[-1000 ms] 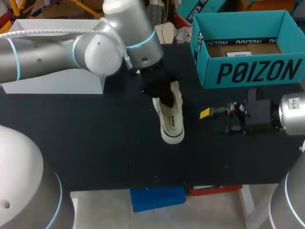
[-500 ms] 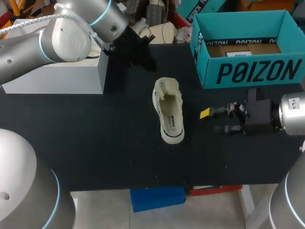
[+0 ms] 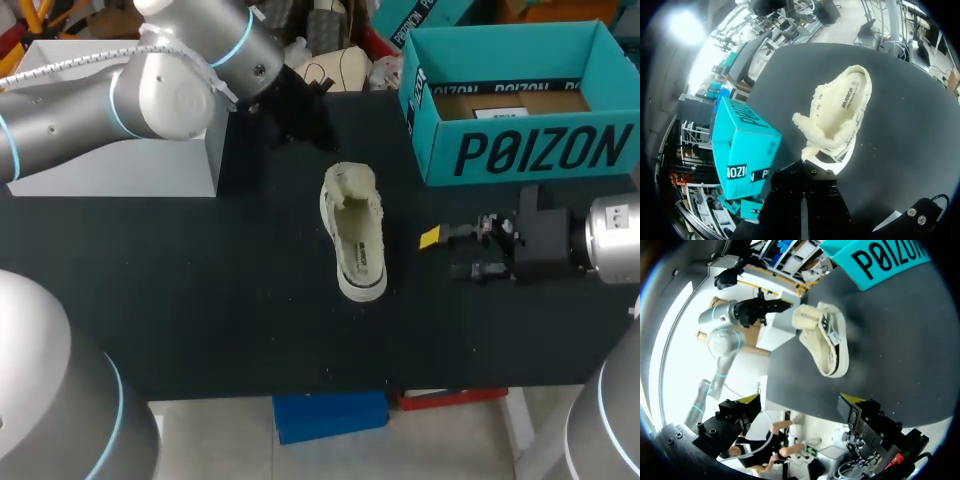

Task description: Take the shoe out of the shoebox, open the shoe tongue, remove and reinsert the insole, then place the shoe into the shoebox

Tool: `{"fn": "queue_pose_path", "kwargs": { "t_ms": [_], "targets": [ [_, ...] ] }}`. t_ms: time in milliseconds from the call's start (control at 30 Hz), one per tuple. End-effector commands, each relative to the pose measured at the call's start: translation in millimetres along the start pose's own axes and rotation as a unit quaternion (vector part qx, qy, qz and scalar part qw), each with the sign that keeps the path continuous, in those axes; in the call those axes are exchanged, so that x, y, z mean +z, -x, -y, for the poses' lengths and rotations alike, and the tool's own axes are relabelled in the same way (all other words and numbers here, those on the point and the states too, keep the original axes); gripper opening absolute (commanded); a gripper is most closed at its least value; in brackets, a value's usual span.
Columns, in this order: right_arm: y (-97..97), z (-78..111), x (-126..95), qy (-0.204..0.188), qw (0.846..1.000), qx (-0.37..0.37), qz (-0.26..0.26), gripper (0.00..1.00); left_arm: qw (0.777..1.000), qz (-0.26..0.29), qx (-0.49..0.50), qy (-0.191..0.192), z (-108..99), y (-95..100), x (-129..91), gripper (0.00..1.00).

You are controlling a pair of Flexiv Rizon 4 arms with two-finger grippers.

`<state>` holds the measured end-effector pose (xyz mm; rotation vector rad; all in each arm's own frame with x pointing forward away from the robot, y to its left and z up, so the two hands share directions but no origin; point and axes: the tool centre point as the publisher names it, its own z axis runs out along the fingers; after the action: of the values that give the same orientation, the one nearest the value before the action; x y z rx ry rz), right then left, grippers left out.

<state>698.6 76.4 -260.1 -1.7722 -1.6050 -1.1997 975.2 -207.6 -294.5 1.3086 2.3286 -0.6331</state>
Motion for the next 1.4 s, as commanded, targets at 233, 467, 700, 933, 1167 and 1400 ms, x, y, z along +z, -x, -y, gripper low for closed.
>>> {"fn": "queue_pose_path", "kwargs": {
  "t_ms": [233,467,700,933,1167,1400],
  "targets": [
    [-0.6,-0.6,0.7,-0.001,1.000,0.000,0.001,1.00,0.997,-0.023,0.042,-0.068,12.9,23.7,53.5,0.00],
    [-0.6,-0.6,0.7,-0.001,1.000,0.000,0.001,1.00,0.989,-0.031,0.066,-0.131,66.9,23.4,54.5,0.00],
    [-0.6,-0.6,0.7,-0.001,1.000,0.000,0.001,1.00,0.988,-0.065,0.069,-0.123,76.8,-1.6,48.6,0.00],
    [-0.6,-0.6,0.7,-0.001,1.000,0.000,0.001,1.00,0.988,-0.081,0.064,-0.113,80.4,-23.6,42.4,0.00],
    [-0.6,-0.6,0.7,-0.001,1.000,0.000,0.001,1.00,0.987,-0.082,0.066,-0.121,89.4,-35.7,55.2,0.00],
    [-0.6,-0.6,0.7,-0.001,1.000,0.000,0.001,1.00,0.987,-0.016,0.120,-0.108,93.3,-13.2,50.5,0.00]
  ]
}}
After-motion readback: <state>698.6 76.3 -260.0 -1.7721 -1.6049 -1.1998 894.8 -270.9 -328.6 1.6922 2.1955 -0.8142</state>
